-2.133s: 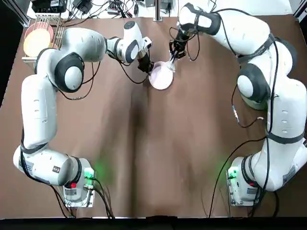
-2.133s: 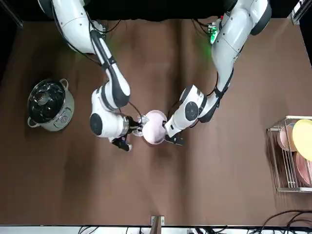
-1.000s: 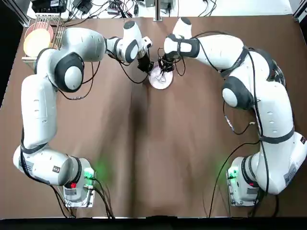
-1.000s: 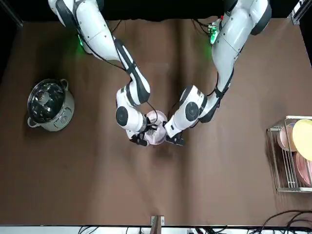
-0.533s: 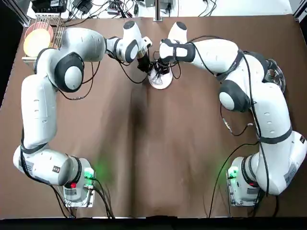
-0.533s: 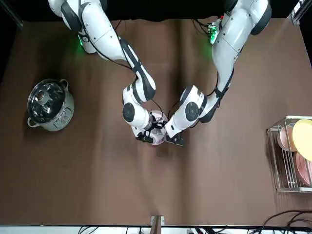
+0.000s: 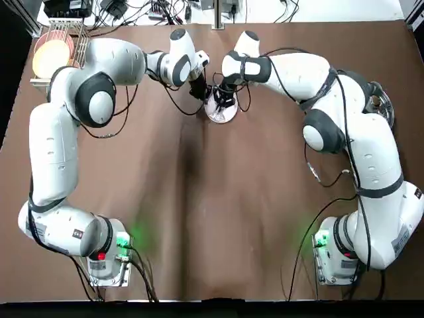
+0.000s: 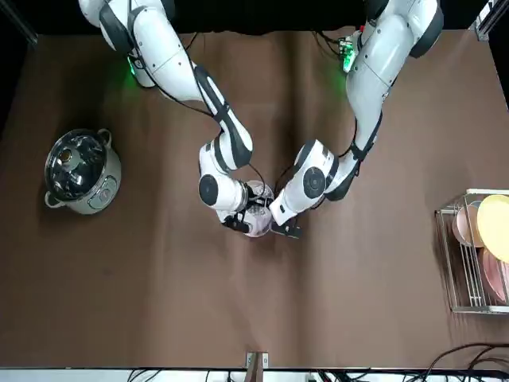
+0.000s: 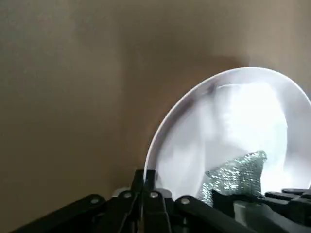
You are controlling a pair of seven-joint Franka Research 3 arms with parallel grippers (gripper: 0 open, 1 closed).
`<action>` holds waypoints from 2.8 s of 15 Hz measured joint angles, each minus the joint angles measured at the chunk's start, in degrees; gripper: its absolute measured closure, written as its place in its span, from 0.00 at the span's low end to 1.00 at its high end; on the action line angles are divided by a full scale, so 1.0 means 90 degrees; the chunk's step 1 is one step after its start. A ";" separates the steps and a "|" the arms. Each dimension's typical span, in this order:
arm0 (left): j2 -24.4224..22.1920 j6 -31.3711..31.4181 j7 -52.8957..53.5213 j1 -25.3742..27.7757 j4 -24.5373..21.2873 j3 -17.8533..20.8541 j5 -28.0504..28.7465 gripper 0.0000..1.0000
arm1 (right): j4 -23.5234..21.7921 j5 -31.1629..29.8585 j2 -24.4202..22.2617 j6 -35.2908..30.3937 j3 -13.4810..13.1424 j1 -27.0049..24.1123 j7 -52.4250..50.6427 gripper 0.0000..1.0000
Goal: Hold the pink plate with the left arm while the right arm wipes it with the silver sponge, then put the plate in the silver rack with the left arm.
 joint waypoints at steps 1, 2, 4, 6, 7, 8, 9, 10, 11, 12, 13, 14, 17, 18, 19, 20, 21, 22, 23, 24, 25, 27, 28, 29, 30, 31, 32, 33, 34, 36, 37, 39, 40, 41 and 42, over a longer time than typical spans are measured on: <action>0.0000 0.0000 0.0000 0.0000 0.0000 0.0000 0.0000 0.97 | 0.0011 0.0008 0.0000 -0.0200 0.0000 -0.0063 0.0000 0.91; 0.0000 0.0000 0.0000 0.0000 0.0000 0.0000 0.0000 0.97 | 0.0022 0.0012 0.0000 -0.0386 0.0000 -0.0133 0.0001 0.91; 0.0000 0.0000 0.0000 0.0000 0.0001 0.0000 0.0000 0.97 | 0.0029 0.0013 0.0000 -0.0633 0.0000 -0.0275 0.0000 0.91; 0.0000 0.0000 0.0000 0.0000 0.0002 0.0000 0.0000 0.97 | 0.0029 0.0013 0.0000 -0.0743 0.0000 -0.0416 -0.0001 0.91; 0.0000 0.0000 0.0000 0.0000 0.0002 0.0000 0.0000 0.97 | 0.0028 0.0013 0.0000 -0.0753 0.0000 -0.0470 -0.0001 0.91; 0.0000 0.0000 0.0000 0.0000 0.0002 0.0000 0.0000 0.97 | 0.0029 0.0013 0.0000 -0.0753 0.0000 -0.0507 -0.0002 0.91; 0.0000 0.0000 0.0000 0.0000 0.0002 -0.0001 0.0000 0.97 | 0.0029 0.0013 0.0001 -0.0742 0.0000 -0.0532 -0.0001 0.91; 0.0000 0.0000 0.0000 0.0000 0.0002 0.0000 0.0000 0.97 | 0.0029 0.0013 0.0002 -0.0651 0.0000 -0.0544 0.0000 0.91; 0.0000 0.0000 0.0000 0.0000 0.0002 0.0000 0.0000 0.97 | 0.0028 0.0013 0.0006 -0.0441 0.0001 -0.0545 0.0001 0.91; 0.0000 0.0000 0.0000 0.0000 0.0002 -0.0001 0.0000 0.97 | 0.0027 0.0016 0.0015 -0.0177 0.0007 -0.0542 0.0001 0.91; 0.0000 0.0000 0.0000 0.0000 0.0002 -0.0001 0.0000 0.97 | 0.0027 0.0027 0.0031 0.0100 0.0018 -0.0534 0.0004 0.91; 0.0000 0.0000 0.0000 0.0000 0.0002 -0.0001 0.0000 0.97 | 0.0027 0.0062 0.0052 0.0342 0.0031 -0.0520 0.0016 0.91; 0.0000 0.0000 0.0000 0.0000 0.0002 -0.0001 0.0000 0.97 | 0.0027 0.0397 0.0114 0.0683 0.0052 -0.0467 0.0029 0.91; 0.0000 0.0000 0.0000 0.0000 0.0002 -0.0001 0.0000 0.97 | 0.0028 0.0538 0.0129 0.0692 0.0055 -0.0446 0.0028 0.91; 0.0000 0.0000 0.0000 0.0000 0.0002 -0.0001 0.0000 0.97 | 0.0029 0.0665 0.0144 0.0694 0.0059 -0.0404 0.0028 0.91; 0.0000 0.0000 0.0000 0.0000 0.0002 -0.0001 0.0000 0.97 | 0.0031 0.0797 0.0157 0.0702 0.0063 -0.0337 0.0028 0.91; 0.0000 0.0000 0.0000 0.0000 0.0002 -0.0001 0.0000 0.97 | 0.0031 0.0887 0.0167 0.0716 0.0065 -0.0268 0.0028 0.91; 0.0000 0.0001 0.0000 0.0000 0.0002 -0.0001 0.0000 0.97 | 0.0032 0.0942 0.0177 0.0735 0.0066 -0.0209 0.0031 0.91; 0.0001 0.0001 0.0000 0.0000 0.0002 -0.0001 0.0000 0.97 | 0.0032 0.0992 0.0185 0.0747 0.0066 -0.0168 0.0031 0.91; 0.0001 0.0001 0.0000 -0.0001 0.0002 -0.0001 0.0000 0.97 | 0.0032 0.1016 0.0189 0.0746 0.0067 -0.0147 0.0031 0.91; 0.0001 0.0001 0.0000 -0.0001 0.0002 -0.0001 0.0000 0.97 | 0.0033 0.1020 0.0189 0.0739 0.0067 -0.0145 0.0030 0.91; 0.0001 0.0001 0.0000 -0.0001 0.0002 -0.0001 0.0000 0.97 | 0.0035 0.1023 0.0189 0.0671 0.0066 -0.0152 0.0030 0.91; 0.0001 0.0001 0.0000 -0.0001 0.0002 -0.0001 0.0000 0.97 | 0.0041 0.1025 0.0189 0.0535 0.0063 -0.0164 0.0030 0.91; 0.0001 0.0001 0.0000 -0.0001 0.0002 -0.0001 0.0000 0.97 | 0.0052 0.1030 0.0189 0.0318 0.0061 -0.0185 0.0030 0.91; 0.0001 0.0001 0.0000 -0.0001 0.0002 -0.0001 0.0000 0.97 | 0.0065 0.1033 0.0189 0.0045 0.0061 -0.0212 0.0031 0.91; 0.0001 0.0001 0.0000 -0.0001 0.0002 -0.0001 0.0000 0.97 | 0.0073 0.1035 0.0189 -0.0181 0.0060 -0.0239 0.0031 0.91; 0.0001 0.0001 0.0000 -0.0001 0.0002 -0.0001 0.0000 0.97 | 0.0077 0.1036 0.0189 -0.0348 0.0059 -0.0264 0.0031 0.91; 0.0001 0.0001 0.0000 0.0000 0.0002 -0.0001 0.0000 0.97 | 0.0077 0.1038 0.0189 -0.0477 0.0059 -0.0291 0.0032 0.91; 0.0001 0.0001 0.0000 -0.0001 0.0002 -0.0001 0.0000 0.97 | 0.0076 0.1038 0.0190 -0.0605 0.0058 -0.0323 0.0032 0.91; 0.0001 0.0001 0.0000 0.0000 0.0002 -0.0001 0.0000 0.97 | 0.0072 0.1028 0.0189 -0.0806 0.0046 -0.0371 0.0031 0.91; 0.0001 0.0001 0.0000 0.0000 0.0002 -0.0001 0.0000 0.97 | 0.0072 0.0999 0.0189 -0.0840 0.0046 -0.0386 0.0031 0.91; 0.0001 0.0001 0.0000 0.0000 0.0002 -0.0001 0.0000 0.97 | 0.0074 0.0963 0.0188 -0.0888 0.0016 -0.0401 0.0031 0.91; 0.0001 0.0001 0.0000 -0.0001 0.0002 -0.0001 0.0000 0.97 | 0.0077 0.0940 0.0176 -0.0932 -0.0084 -0.0410 0.0031 0.91; 0.0001 0.0001 0.0000 -0.0001 0.0002 -0.0001 0.0000 0.97 | 0.0081 0.0901 0.0167 -0.0932 -0.0135 -0.0417 0.0031 0.91; 0.0001 0.0001 0.0000 0.0000 0.0002 -0.0001 0.0000 0.97 | 0.0084 0.0872 0.0158 -0.0887 -0.0184 -0.0422 0.0030 0.91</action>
